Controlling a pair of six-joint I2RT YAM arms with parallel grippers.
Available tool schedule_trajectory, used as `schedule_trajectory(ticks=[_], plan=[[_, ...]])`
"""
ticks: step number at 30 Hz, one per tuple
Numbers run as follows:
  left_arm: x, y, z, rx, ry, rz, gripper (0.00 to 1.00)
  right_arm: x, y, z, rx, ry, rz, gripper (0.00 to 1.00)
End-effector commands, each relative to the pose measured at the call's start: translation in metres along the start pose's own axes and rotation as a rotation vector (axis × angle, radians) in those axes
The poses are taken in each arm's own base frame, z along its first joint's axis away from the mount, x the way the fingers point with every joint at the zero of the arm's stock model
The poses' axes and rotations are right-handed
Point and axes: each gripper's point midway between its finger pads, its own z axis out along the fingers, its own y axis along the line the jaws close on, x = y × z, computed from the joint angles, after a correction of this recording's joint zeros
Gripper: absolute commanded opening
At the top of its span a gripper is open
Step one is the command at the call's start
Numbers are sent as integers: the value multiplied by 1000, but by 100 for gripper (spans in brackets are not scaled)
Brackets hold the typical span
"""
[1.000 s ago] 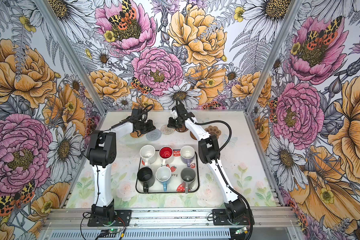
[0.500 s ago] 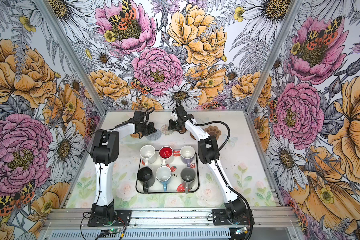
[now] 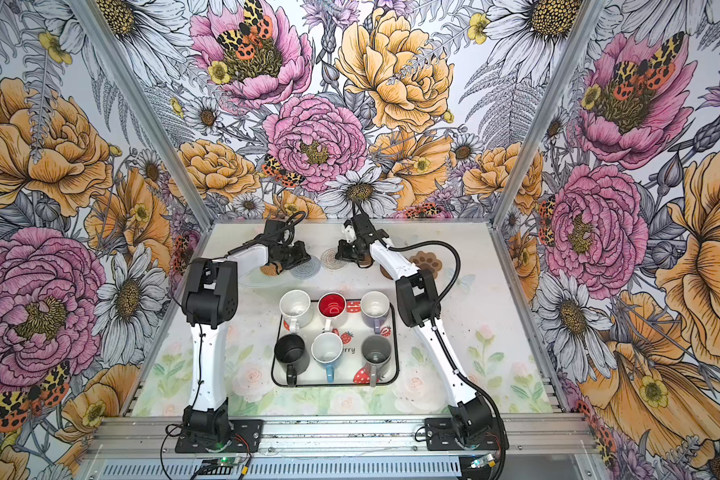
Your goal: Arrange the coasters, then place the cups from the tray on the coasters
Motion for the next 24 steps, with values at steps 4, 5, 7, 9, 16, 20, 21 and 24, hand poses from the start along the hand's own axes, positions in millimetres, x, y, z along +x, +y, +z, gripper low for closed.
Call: schedule_trajectory(ticks=[4, 5, 7, 9, 16, 20, 21, 24], plan=[[0, 26, 7, -60, 0, -38, 0, 40, -10, 6, 69, 118, 36, 0], [-1, 25, 7, -57, -2, -36, 0, 43, -7, 6, 66, 125, 32, 0], [-1, 24, 6, -53, 1, -39, 0, 46, -3, 7, 61, 134, 29, 0], [-1, 22, 6, -50, 1, -35, 0, 49, 1, 7, 52, 143, 27, 0], [-2, 20, 2, -47, -4, -31, 0, 52, 6, 3, 68, 148, 12, 0], [-3, 18, 0, -46, -9, -27, 0, 53, 5, -1, 88, 151, 5, 0], [-4, 18, -1, -46, -11, -27, 0, 55, 4, -2, 94, 154, 6, 0], [-4, 16, -2, -45, -13, -25, 0, 56, 4, -3, 96, 158, 2, 0]])
